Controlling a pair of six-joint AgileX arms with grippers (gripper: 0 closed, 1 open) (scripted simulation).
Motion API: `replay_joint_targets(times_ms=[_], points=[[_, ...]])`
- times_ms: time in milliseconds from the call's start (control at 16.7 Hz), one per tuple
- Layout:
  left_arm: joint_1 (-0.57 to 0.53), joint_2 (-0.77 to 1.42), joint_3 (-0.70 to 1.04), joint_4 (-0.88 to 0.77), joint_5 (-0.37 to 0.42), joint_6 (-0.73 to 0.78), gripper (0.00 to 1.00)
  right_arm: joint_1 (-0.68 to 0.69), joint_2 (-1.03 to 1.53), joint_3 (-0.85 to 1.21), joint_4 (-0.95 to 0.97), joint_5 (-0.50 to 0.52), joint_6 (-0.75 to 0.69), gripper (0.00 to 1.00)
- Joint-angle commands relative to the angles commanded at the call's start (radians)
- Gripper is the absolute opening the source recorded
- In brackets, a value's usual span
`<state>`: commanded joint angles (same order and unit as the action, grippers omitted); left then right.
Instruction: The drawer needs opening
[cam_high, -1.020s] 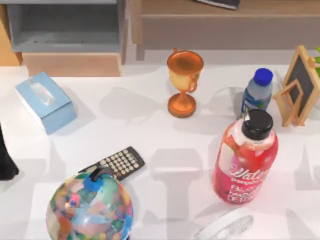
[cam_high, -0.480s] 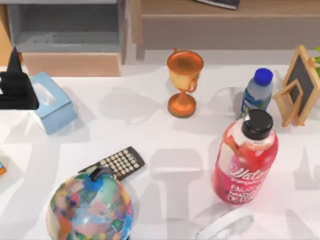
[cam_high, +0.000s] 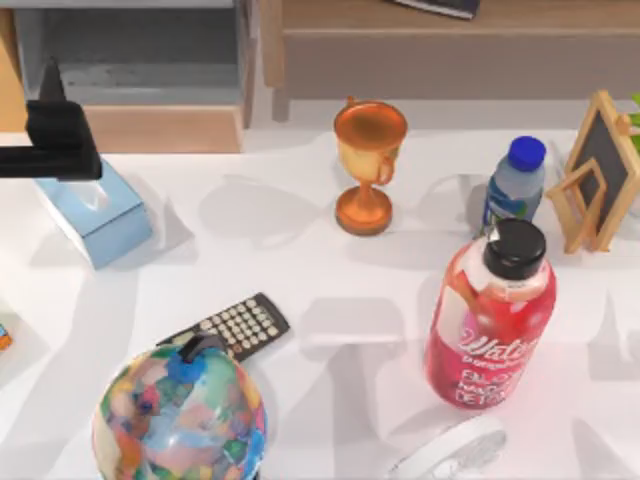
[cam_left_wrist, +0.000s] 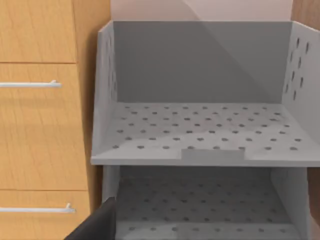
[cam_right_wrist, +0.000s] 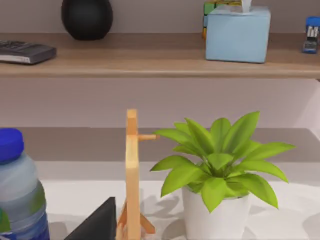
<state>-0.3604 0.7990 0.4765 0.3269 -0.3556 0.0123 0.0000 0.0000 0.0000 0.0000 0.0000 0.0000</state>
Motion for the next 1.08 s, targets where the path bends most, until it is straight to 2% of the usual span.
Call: replay_joint_targets(times_ms=[240, 420, 660, 1080], points=[[0.007, 0.026, 0.014, 0.023, 0.033, 0.031, 1.00, 0.000, 0.000, 0.000, 0.000, 0.000, 0.000, 1.00], [0.048, 0.145, 0.066, 0.091, 0.145, 0.153, 1.00, 0.000, 0.000, 0.000, 0.000, 0.000, 0.000, 1.00], [0.195, 0.444, 0.175, 0.235, 0.305, 0.444, 1.00, 0.000, 0.000, 0.000, 0.000, 0.000, 0.000, 1.00], [0.500, 1.073, 0.333, 0.469, 0.458, 1.017, 1.00, 0.000, 0.000, 0.000, 0.000, 0.000, 0.000, 1.00]])
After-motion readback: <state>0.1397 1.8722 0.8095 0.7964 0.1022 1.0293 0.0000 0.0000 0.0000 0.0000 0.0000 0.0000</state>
